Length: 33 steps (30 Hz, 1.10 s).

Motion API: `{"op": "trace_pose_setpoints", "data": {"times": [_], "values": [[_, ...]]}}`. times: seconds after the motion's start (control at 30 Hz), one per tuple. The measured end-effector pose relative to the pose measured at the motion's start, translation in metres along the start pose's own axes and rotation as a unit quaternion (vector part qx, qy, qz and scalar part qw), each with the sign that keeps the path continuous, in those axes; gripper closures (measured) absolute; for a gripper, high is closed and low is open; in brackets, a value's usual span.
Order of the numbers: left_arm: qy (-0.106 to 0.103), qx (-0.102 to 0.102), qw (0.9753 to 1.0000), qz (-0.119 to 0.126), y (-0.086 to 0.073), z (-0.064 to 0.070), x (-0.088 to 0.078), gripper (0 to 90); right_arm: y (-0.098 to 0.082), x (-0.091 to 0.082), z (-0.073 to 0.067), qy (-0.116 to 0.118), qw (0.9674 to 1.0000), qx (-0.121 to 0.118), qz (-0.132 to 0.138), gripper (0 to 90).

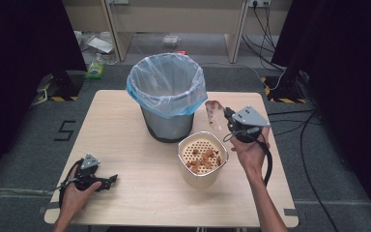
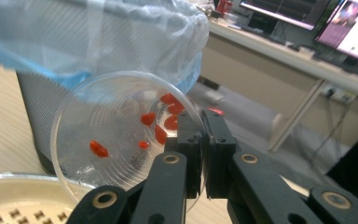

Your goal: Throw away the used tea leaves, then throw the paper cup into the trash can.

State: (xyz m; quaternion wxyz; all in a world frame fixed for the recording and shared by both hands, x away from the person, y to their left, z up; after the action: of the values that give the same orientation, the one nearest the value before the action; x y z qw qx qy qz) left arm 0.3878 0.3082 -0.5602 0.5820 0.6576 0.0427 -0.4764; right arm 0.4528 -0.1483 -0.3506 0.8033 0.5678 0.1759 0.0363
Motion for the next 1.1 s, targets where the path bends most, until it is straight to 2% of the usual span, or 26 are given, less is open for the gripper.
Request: {"op": "trace_pose_setpoints", "data": {"times": [0.1,0.4,0.67,1.1], "values": [[0.000,0.000,1.0000,0.000,0.000,0.000,0.000,0.0,0.002,0.003,0.008,0.009,0.9997,0.019,-0.009,87.2],[0.000,0.000,1.0000,0.000,0.000,0.000,0.000,0.0,0.013,0.005,0.026,0.004,0.9993,0.030,-0.022,87.1],[0.000,0.000,1.0000,0.000,0.000,0.000,0.000,0.0,0.031,0.004,0.043,-0.014,0.9996,0.019,-0.019,87.1],[0.000,-0.001,1.0000,0.001,0.000,0.000,0.000,0.0,0.074,0.009,0.050,-0.022,0.9996,0.016,0.005,87.0]]}}
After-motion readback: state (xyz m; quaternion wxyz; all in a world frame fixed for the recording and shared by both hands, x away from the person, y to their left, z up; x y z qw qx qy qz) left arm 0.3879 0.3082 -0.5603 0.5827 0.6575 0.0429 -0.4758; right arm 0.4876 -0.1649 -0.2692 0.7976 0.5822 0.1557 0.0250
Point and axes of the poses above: each handheld gripper's, and its own axes: x roughly forward along the jaws, y roughly out of its top, z roughly to its right, the point moved 5 cm from there along x, roughly forward along the jaws, and after that the axes turned 9 degrees about -y, right-handed, at the moved point
